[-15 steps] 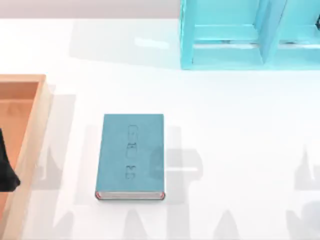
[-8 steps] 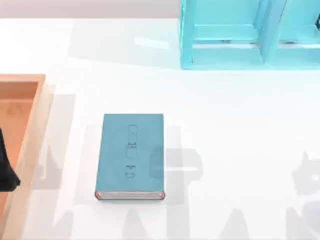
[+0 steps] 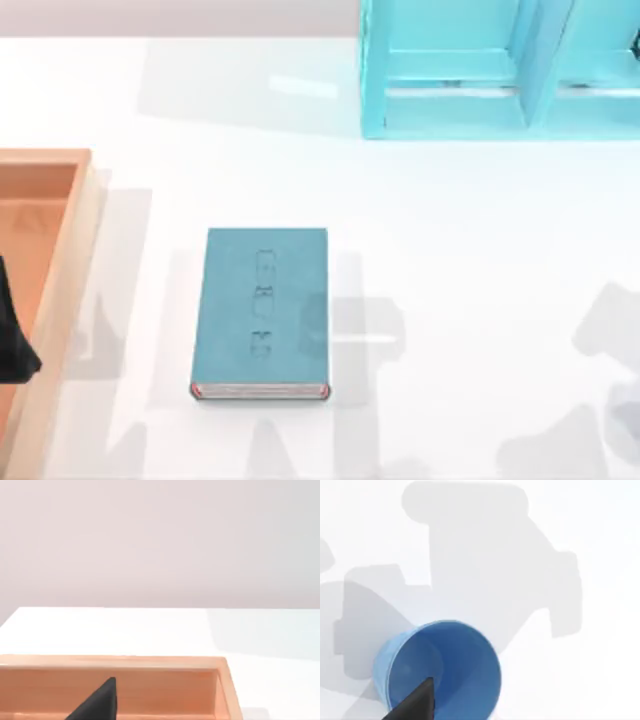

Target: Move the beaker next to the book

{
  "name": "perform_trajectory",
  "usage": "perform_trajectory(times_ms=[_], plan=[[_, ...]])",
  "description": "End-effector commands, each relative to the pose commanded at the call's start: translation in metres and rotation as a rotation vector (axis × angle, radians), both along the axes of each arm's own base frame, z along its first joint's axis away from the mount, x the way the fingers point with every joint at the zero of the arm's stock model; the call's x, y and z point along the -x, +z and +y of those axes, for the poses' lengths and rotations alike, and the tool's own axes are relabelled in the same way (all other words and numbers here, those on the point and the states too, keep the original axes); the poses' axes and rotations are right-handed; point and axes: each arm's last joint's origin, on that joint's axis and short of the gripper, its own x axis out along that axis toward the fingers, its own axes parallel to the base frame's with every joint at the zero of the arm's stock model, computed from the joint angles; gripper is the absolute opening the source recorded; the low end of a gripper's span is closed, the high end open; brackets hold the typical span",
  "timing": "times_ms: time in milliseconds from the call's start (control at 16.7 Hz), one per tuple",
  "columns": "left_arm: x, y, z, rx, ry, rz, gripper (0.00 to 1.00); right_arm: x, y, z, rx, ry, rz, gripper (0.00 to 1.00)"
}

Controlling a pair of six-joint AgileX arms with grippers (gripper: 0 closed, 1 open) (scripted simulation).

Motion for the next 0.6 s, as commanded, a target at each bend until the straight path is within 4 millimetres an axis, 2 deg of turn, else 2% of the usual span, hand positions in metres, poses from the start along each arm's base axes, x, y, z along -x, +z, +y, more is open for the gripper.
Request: perform_trajectory(times_ms=[300, 600], plan=[[0.000, 0.000, 0.000, 0.000, 0.000, 0.000, 1.00, -0.031, 0.016, 0.005, 0.206, 0.393, 0.398, 1.00], [0.000, 0.000, 0.000, 0.000, 0.000, 0.000, 1.00, -0.053, 0.022, 0.008, 0.249, 0.632, 0.614, 1.00]])
